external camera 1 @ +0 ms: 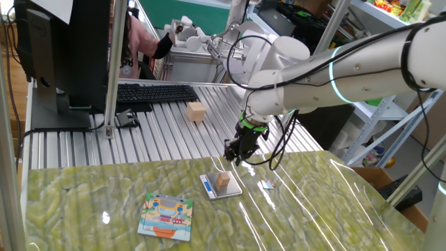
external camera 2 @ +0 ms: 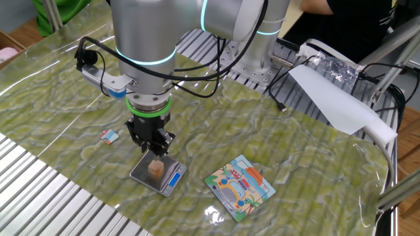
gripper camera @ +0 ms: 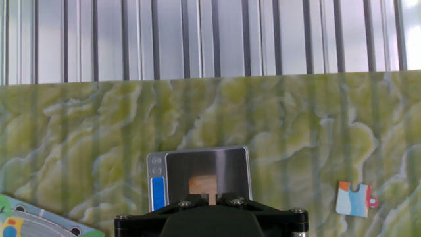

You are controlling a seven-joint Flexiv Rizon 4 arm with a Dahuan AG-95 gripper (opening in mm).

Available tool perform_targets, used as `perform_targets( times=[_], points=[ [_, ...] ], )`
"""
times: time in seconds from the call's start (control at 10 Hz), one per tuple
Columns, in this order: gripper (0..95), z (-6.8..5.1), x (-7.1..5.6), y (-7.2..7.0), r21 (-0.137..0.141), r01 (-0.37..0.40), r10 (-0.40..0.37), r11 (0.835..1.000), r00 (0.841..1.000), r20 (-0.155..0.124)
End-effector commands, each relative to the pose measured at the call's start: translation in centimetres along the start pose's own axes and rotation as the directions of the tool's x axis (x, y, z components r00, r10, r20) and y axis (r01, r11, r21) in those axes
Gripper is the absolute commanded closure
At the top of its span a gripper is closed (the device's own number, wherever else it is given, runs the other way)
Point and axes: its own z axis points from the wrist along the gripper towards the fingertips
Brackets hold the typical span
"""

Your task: Remove the object from the scale

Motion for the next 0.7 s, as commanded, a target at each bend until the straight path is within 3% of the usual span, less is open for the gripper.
perform_targets(
  times=[0.1,0.7],
  points=[
    [57.0,0.52,0.15,0.05,0.002,-0.008,0.008,1.0,1.0,0.006],
    [57.0,0.54,0.03,0.31,0.003,-0.007,0.007,1.0,1.0,0.006]
  ],
)
